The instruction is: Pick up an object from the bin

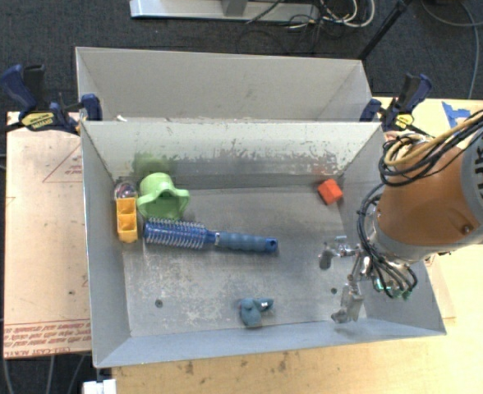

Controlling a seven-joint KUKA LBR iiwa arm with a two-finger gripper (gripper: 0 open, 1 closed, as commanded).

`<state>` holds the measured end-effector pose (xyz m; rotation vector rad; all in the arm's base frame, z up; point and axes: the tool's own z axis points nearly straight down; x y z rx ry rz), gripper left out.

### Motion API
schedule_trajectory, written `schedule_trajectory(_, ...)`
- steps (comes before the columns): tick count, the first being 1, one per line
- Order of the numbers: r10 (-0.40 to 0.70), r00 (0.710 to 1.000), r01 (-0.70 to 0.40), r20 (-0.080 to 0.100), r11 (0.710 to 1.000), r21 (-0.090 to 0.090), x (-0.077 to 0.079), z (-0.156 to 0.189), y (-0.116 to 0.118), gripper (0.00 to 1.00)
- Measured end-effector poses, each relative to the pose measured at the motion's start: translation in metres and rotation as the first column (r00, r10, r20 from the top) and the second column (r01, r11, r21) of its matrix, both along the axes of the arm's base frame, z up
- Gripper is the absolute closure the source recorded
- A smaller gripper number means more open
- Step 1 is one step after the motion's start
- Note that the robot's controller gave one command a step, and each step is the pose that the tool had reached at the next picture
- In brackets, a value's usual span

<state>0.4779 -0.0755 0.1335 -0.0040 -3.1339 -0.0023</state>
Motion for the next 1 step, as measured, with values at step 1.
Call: schedule_trajectory(1,0.285,0.958,-0.285,0.02,0.959,-0.002,0.0121,-0.0602,0.0807,0.0)
